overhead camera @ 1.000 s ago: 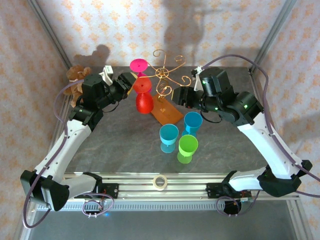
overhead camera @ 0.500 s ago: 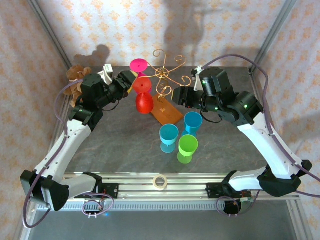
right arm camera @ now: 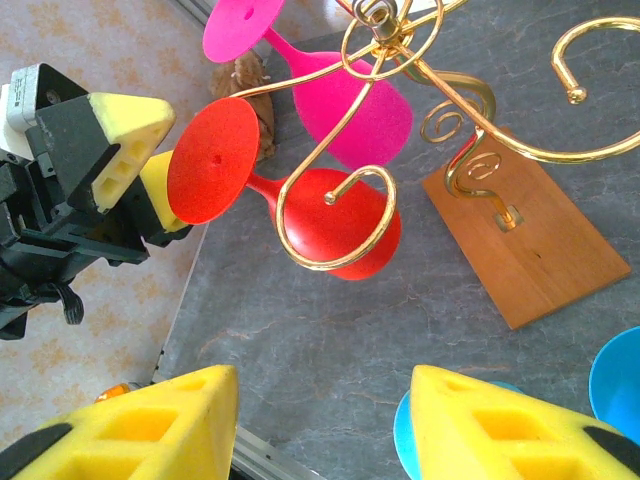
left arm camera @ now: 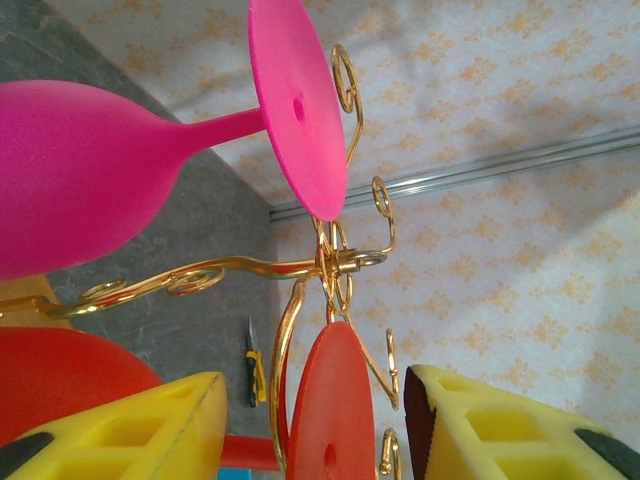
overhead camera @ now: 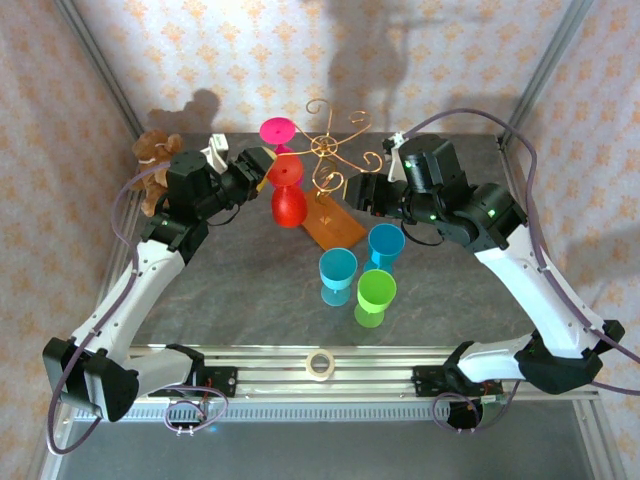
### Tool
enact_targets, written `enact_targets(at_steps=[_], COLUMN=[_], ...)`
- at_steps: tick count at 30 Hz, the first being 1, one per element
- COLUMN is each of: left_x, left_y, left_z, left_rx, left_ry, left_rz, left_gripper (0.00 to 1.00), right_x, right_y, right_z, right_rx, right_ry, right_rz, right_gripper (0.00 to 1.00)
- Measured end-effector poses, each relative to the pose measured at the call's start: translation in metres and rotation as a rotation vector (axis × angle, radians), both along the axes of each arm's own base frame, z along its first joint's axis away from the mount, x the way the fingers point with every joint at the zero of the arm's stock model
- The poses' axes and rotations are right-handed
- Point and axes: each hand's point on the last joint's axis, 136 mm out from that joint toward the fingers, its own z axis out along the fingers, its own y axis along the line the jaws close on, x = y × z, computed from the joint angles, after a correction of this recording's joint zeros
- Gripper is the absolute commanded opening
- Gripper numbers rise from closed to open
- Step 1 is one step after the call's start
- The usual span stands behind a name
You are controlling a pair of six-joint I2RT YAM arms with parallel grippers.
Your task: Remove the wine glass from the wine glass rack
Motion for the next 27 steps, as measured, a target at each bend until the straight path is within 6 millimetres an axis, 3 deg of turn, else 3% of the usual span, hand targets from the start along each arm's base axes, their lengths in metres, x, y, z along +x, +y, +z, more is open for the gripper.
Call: enact_targets(at_steps=[12,27], left_x=[-0.001,0.002], left_y=[-0.013,-0.014], left_z=[-0.007,-0.01], left_rx=[-0.002,-0.009], left_ry=[0.022,0.033], left_rz=[-0.032,-0.029], left_gripper=[0.47,0.31], right_x=[0.001,0.001], right_y=[0.001,0.001], right_z=[0.006,0.01], right_rx=[0.0,0.006], right_ry=[-0.016,-0.024], right_rz=[0.006,0.007], right_gripper=[0.49,0.48])
